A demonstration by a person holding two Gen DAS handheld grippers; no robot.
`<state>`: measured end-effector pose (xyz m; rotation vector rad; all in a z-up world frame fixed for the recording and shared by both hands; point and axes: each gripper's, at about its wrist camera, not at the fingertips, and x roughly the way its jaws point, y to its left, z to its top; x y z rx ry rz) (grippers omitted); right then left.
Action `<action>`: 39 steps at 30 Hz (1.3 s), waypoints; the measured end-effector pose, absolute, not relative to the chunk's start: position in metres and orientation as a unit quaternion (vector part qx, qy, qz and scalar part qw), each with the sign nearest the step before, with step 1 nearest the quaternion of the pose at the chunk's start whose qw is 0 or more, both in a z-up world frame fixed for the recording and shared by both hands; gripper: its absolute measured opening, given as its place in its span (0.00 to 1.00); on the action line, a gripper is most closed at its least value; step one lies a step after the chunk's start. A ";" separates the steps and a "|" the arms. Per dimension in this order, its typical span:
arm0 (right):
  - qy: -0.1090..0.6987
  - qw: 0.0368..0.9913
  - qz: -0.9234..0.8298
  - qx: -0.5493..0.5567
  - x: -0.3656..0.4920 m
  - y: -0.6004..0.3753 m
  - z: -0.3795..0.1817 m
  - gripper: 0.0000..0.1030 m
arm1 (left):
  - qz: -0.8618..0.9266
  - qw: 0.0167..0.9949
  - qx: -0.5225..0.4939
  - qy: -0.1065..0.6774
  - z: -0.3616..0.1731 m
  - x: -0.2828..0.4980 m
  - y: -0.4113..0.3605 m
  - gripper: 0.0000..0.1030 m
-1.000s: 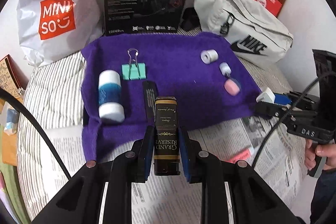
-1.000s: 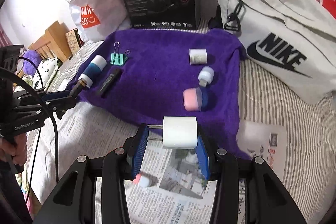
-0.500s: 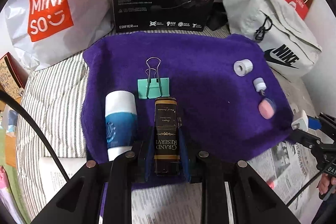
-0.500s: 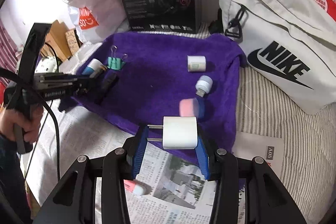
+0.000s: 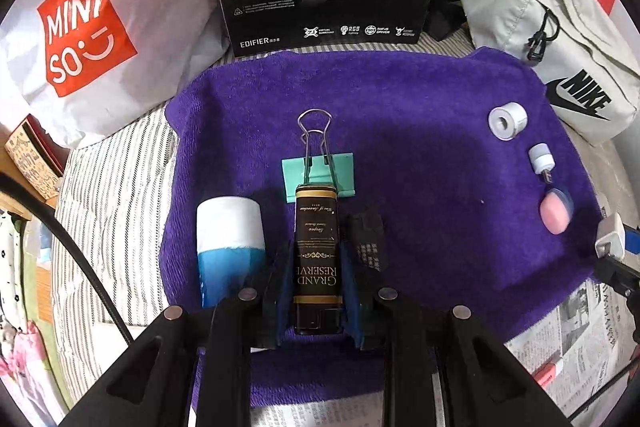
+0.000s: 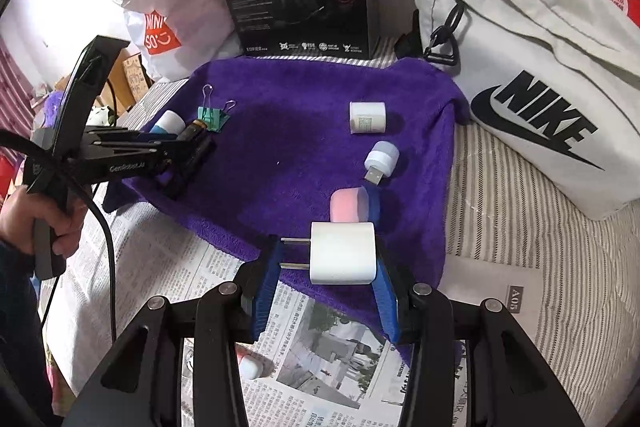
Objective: Organize rigid objects
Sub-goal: 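Stand the bottle on the towel beside the clip while the right tool holds the plug, then lower the charger plug onto the towel and open the right tool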
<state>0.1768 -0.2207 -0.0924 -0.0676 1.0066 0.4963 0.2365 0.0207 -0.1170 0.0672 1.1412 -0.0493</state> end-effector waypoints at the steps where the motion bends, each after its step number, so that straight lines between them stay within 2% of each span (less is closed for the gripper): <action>1: 0.478 0.846 0.236 -0.032 0.177 -0.220 -0.093 0.42 | -0.025 0.839 0.033 0.542 -0.118 0.238 0.020 0.22; 17: 0.475 0.848 0.235 -0.030 0.179 -0.219 -0.089 0.42 | -0.026 0.829 0.034 0.557 -0.124 0.238 0.017 0.23; 22: 0.472 0.849 0.235 -0.034 0.178 -0.218 -0.086 0.42 | -0.026 0.824 0.044 0.564 -0.122 0.229 0.013 0.26; 25: 0.469 0.851 0.235 -0.031 0.178 -0.218 -0.084 0.42 | -0.021 0.826 0.054 0.561 -0.117 0.223 0.010 0.32; 27: 0.469 0.851 0.234 -0.030 0.179 -0.218 -0.083 0.42 | -0.022 0.829 0.056 0.556 -0.111 0.219 0.010 0.46; 30: 0.465 0.853 0.233 -0.031 0.180 -0.218 -0.081 0.42 | -0.030 0.835 0.049 0.547 -0.101 0.210 0.008 0.53; 39: 0.467 0.854 0.229 -0.033 0.200 -0.206 -0.084 0.42 | -0.020 0.848 0.035 0.528 -0.083 0.186 0.023 0.55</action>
